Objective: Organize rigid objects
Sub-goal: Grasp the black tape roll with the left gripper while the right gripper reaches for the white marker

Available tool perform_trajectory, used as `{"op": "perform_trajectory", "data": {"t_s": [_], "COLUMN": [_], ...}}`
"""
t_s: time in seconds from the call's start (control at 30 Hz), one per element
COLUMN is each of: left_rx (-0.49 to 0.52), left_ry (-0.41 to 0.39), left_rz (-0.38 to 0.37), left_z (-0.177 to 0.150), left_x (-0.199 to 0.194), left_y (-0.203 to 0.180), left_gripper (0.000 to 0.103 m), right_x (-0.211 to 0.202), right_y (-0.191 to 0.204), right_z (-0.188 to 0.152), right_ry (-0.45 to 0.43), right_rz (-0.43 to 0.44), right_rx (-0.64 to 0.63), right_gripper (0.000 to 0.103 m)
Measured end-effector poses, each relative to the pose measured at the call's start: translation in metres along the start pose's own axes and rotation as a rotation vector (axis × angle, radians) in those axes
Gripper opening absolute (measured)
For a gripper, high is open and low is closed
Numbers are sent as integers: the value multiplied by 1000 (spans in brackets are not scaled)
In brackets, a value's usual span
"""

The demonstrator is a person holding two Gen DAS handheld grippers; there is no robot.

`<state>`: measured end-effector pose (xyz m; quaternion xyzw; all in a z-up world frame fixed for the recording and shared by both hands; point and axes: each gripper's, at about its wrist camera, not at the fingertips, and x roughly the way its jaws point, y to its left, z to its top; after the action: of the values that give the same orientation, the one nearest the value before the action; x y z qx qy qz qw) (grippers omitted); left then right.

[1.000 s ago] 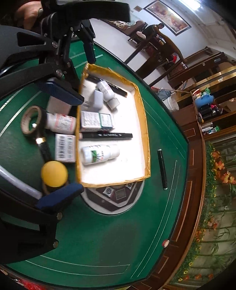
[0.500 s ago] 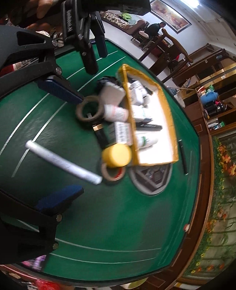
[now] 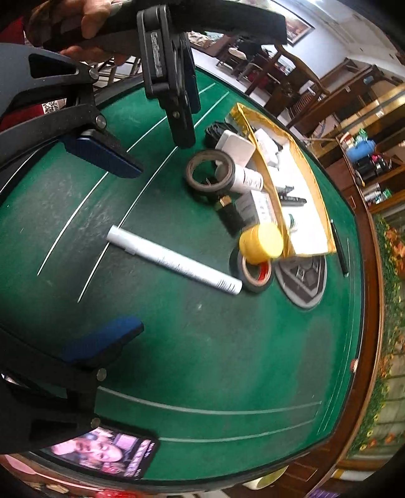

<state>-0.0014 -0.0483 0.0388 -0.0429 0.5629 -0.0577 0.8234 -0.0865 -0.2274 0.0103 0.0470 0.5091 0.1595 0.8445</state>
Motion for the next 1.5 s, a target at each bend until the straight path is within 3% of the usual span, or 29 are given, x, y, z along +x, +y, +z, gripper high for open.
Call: {"op": "perform_trajectory", "data": {"t_s": [0.3,0.37,0.43,0.67,0.73,0.8,1.1,1.27,1.5], "left_rx": [-22,-18,-10,22,14,13,81,97,138], "left_ry": [76,61,63,66,77,86,139,145,130], "left_rz": [73,69,31,-28,-48,-66,-76,-63,-15], "left_z": [18,16,15,-1,-8,-15,-37,-34,-27], "left_x": [41,41,41,31,29,25,11,16,22], "left_y": [-9,-5,-1,17,26,34,40,34,15], "left_gripper": [94,88,67,63,63,63,63,63,64], "right_x": [-7,-8,-7,9,16,25,61,65,62], "right_y": [-11,-11,-11,2,6,9,15,18,16], "right_z": [-6,-5,-4,7,12,17,31,30,24], "right_ry": [-10,-10,-6,14,28,45,120,127,133], "right_rz": [-38,-45,-49,-38,-51,-62,-95,-119,-123], "right_rx": [34,31,30,1,-11,-19,-35,-56,-60], "right_gripper": [90,90,90,90,81,64,31,22,19]}}
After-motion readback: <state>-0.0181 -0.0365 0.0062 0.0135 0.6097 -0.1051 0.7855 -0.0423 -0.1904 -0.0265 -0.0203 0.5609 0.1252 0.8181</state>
